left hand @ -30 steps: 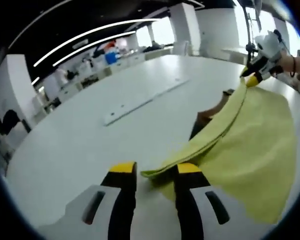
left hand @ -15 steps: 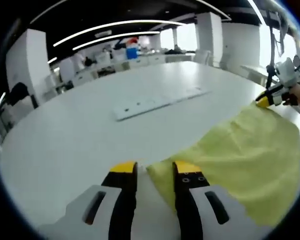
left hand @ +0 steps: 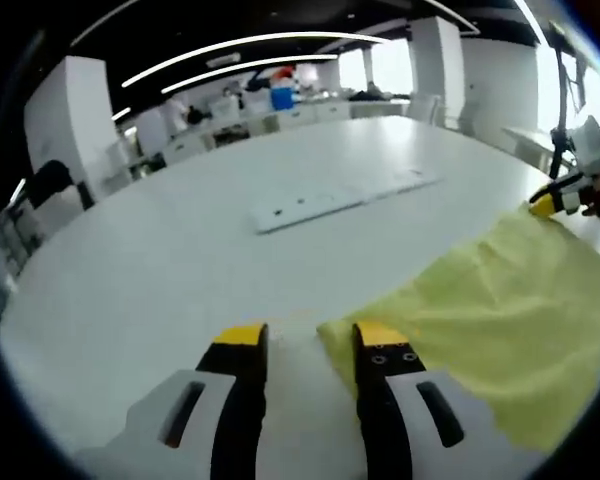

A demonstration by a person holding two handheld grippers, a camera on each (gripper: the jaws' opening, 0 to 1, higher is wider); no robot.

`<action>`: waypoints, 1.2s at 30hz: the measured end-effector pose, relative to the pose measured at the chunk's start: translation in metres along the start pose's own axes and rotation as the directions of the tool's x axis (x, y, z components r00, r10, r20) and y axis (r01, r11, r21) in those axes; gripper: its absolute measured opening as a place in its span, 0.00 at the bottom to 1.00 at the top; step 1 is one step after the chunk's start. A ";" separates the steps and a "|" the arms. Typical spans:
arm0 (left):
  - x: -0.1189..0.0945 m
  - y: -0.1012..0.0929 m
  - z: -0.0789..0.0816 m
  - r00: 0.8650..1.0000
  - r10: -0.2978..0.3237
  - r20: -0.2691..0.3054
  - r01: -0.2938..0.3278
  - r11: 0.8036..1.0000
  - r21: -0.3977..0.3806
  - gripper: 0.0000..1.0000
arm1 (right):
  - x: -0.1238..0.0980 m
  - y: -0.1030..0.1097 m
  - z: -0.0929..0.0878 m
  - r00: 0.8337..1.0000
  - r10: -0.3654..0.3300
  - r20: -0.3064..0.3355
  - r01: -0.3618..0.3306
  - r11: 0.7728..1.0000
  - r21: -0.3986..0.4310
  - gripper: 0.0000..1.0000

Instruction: Fold the garment on the visible template until the final outline fits inside the template.

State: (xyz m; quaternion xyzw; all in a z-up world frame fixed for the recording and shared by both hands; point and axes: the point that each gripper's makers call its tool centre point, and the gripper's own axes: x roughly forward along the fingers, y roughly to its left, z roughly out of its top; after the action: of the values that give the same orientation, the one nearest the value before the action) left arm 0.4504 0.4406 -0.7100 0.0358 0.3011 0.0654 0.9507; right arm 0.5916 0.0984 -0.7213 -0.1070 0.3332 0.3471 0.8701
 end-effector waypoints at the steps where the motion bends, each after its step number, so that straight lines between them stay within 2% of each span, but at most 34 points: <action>1: -0.003 0.001 0.002 1.000 -0.001 0.008 0.001 1.000 -0.004 0.33 | -0.003 0.002 0.001 1.000 0.000 0.005 0.000 1.000 0.005 0.32; 7: -0.022 -0.001 0.015 0.998 -0.027 0.048 0.027 1.000 0.004 0.42 | -0.018 0.016 0.014 0.998 0.045 0.034 -0.046 0.999 0.008 0.46; 10: -0.031 -0.001 0.022 0.998 -0.029 0.063 0.025 0.998 0.053 0.47 | -0.026 0.020 0.019 0.997 0.061 0.046 -0.062 0.998 0.020 0.51; 14: -0.043 -0.006 0.029 0.996 -0.045 0.076 0.041 0.998 0.050 0.57 | -0.039 0.025 0.018 0.997 0.076 0.031 -0.077 0.997 0.017 0.56; 17: -0.050 -0.012 0.031 0.994 -0.069 0.081 0.065 0.997 0.049 0.61 | -0.047 0.029 0.014 0.996 0.090 0.015 -0.091 0.996 0.019 0.61; 21: -0.060 -0.020 0.029 0.993 -0.098 0.068 0.094 0.994 0.053 0.66 | -0.059 0.036 0.009 0.993 0.115 0.004 -0.115 0.993 0.018 0.63; 27: -0.081 -0.033 0.028 0.986 -0.147 0.080 0.143 0.988 0.058 0.68 | -0.075 0.049 0.003 0.989 0.148 0.007 -0.148 0.988 0.050 0.65; 36: -0.102 -0.037 0.015 0.980 -0.185 0.076 0.179 0.981 0.075 0.73 | -0.096 0.064 -0.008 0.982 0.187 0.001 -0.187 0.982 0.037 0.65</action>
State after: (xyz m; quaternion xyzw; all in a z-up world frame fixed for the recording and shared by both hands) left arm 0.3805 0.3884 -0.6436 0.0432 0.2656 -0.0338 0.9625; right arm 0.4925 0.0910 -0.6620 -0.0593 0.3492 0.4210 0.8350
